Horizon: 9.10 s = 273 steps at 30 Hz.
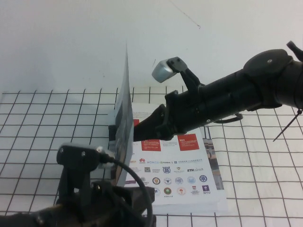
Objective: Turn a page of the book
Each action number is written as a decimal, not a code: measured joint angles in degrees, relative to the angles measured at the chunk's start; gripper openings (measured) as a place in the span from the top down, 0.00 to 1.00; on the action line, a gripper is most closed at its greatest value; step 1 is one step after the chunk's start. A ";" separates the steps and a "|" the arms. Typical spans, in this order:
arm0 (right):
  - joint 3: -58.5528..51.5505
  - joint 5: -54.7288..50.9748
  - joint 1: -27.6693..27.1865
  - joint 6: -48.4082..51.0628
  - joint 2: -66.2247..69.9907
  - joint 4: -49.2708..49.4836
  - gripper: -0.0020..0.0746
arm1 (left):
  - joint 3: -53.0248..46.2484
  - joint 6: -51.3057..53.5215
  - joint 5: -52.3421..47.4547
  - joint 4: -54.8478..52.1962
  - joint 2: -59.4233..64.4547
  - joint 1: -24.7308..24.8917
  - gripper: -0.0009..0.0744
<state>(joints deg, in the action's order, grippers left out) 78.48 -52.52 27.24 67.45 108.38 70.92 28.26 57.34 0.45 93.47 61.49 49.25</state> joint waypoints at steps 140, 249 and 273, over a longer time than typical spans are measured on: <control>-0.13 20.59 4.64 -30.22 10.11 -39.65 0.98 | 11.97 9.64 14.24 6.92 35.14 -18.55 0.99; -56.77 11.22 4.05 -64.00 -101.80 -76.04 0.98 | -29.29 -67.94 -20.53 -93.14 -62.02 -42.80 0.99; -56.77 11.38 4.05 -64.00 -101.80 -76.04 0.98 | -29.29 -64.65 -20.43 -92.31 -62.05 -42.71 0.99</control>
<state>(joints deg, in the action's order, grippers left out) 21.70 -41.14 31.29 3.44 6.58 -5.13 -1.03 -7.32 -19.99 1.16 -0.56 6.54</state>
